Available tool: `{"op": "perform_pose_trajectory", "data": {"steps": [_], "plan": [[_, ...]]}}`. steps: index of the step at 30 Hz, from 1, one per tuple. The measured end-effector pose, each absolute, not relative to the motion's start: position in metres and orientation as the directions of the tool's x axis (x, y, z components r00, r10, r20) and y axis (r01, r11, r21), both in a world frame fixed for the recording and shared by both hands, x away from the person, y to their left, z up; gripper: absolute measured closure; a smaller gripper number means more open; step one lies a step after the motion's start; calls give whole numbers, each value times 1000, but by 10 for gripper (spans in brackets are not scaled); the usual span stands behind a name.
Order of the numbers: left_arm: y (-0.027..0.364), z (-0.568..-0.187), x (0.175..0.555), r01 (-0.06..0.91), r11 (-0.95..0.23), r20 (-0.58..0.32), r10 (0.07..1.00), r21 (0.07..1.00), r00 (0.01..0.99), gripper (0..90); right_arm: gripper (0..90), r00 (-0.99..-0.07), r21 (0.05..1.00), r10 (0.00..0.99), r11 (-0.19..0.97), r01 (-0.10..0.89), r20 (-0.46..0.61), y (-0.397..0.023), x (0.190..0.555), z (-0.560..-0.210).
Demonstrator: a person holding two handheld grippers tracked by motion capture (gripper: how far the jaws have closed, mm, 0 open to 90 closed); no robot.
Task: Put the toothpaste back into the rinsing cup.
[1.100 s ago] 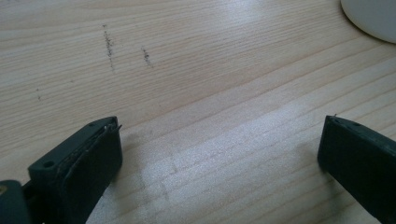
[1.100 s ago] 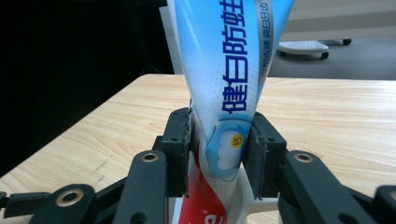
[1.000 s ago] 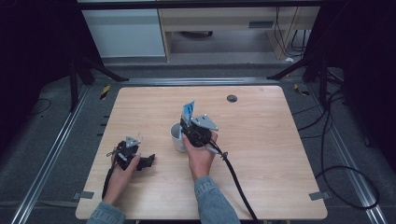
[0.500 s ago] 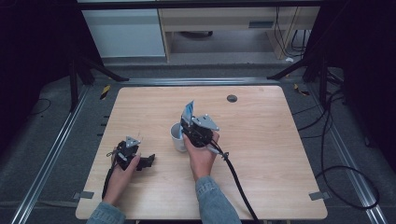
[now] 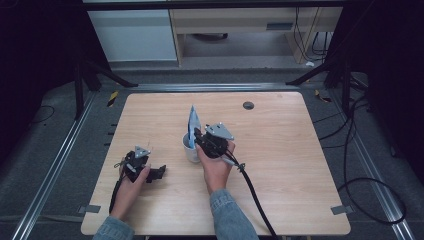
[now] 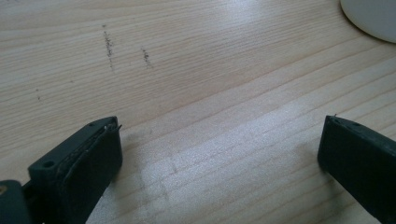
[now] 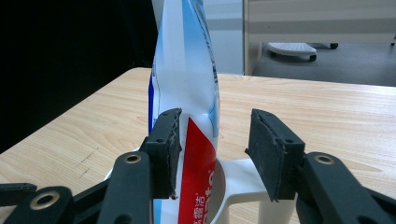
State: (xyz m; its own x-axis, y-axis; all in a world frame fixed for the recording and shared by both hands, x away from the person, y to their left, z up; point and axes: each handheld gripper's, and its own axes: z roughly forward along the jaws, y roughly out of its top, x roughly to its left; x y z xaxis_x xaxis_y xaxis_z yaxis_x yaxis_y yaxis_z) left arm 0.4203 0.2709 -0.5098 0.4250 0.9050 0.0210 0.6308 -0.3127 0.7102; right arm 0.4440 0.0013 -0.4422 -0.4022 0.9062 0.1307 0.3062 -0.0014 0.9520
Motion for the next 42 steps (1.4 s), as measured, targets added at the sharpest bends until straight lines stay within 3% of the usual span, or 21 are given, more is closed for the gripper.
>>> {"op": "perform_pose_trajectory", "data": {"steps": [17, 42], "plan": [[271, -510, 420, 631, -313, 21, 905, 710, 425, 0, 474, -405, 950, 911, 57, 306, 76, 0, 441, -434], [271, -510, 420, 631, -312, 21, 905, 710, 425, 0, 98, -421, 921, 904, 226, 316, -77, -5, 434, -412]]}}
